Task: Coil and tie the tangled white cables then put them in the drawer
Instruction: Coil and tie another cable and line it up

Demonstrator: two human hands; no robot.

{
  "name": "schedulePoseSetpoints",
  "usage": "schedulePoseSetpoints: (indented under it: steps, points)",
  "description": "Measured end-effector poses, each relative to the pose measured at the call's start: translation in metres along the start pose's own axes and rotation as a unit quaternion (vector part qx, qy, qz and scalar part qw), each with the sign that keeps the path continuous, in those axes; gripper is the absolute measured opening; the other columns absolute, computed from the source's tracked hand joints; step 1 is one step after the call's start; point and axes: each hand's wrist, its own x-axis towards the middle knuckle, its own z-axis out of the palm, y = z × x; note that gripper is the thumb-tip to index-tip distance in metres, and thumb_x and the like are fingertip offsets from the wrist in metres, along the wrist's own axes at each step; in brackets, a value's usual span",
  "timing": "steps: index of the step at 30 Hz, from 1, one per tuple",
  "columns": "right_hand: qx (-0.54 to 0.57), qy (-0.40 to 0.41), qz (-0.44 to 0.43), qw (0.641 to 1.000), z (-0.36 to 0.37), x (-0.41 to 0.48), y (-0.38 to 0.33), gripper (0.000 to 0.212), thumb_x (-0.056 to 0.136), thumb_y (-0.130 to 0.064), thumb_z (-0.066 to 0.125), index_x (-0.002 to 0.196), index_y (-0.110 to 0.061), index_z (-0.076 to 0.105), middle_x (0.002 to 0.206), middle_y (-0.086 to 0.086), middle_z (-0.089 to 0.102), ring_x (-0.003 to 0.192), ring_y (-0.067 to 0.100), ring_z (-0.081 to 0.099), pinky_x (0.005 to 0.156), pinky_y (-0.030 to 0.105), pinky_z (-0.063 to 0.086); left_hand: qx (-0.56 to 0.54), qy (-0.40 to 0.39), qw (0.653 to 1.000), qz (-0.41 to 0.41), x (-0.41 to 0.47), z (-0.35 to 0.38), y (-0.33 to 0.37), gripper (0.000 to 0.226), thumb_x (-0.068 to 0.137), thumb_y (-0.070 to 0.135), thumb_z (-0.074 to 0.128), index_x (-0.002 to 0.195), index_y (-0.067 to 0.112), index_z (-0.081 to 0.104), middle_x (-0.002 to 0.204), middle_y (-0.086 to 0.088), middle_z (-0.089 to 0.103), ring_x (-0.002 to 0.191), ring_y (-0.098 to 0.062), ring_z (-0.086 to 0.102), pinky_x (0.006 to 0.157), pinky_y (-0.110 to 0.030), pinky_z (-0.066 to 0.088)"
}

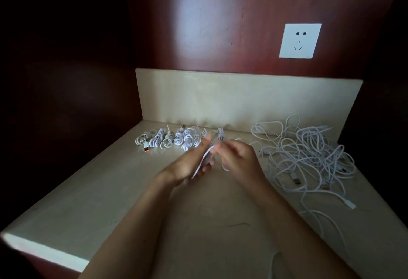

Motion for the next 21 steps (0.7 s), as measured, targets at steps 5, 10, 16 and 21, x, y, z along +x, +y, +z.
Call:
schedulePoseSetpoints:
  steps: [5,10,16,21]
  points:
    - [0.016,0.075,0.027,0.997,-0.002,0.007,0.015,0.03,0.09,-0.02,0.069,0.072,0.002,0.061,0.058,0.008,0.047,0.056,0.012,0.043,0.054,0.026,0.035,-0.085,-0.155,0.982,-0.071,-0.002,0.003,0.003,0.068,0.082,0.082,0.025,0.068,0.019,0.046,0.055,0.003,0.032,0.042,-0.006,0.021,0.037,-0.017,0.016]
    - [0.001,0.079,0.042,0.996,-0.002,0.011,0.023,0.03,0.095,-0.021,0.062,0.075,0.001,0.059,0.061,0.01,0.048,0.058,0.017,0.045,0.061,0.03,0.038,-0.076,-0.124,0.989,-0.016,-0.003,0.004,0.003,0.049,0.087,0.063,0.041,0.066,0.018,0.043,0.052,0.004,0.028,0.043,-0.008,0.022,0.04,-0.018,0.019]
    - [-0.198,0.037,0.009,0.979,0.0,0.009,0.034,0.044,0.084,-0.05,0.036,0.084,-0.012,0.058,0.064,0.002,0.056,0.067,0.026,0.057,0.07,0.041,0.05,-0.105,0.168,0.977,0.078,0.004,0.004,0.0,0.048,0.104,0.044,0.032,0.085,0.015,0.066,0.054,0.005,0.054,0.038,-0.007,0.033,0.037,-0.018,0.024]
    - [-0.299,-0.065,-0.004,0.952,0.003,0.002,0.034,0.028,0.093,-0.044,0.044,0.087,-0.023,0.06,0.074,-0.009,0.059,0.083,0.017,0.06,0.078,0.035,0.048,-0.395,0.185,0.898,0.065,0.015,-0.006,-0.004,0.044,0.105,0.042,0.03,0.098,0.015,0.065,0.072,0.003,0.07,0.039,-0.004,0.026,0.035,-0.015,0.022]
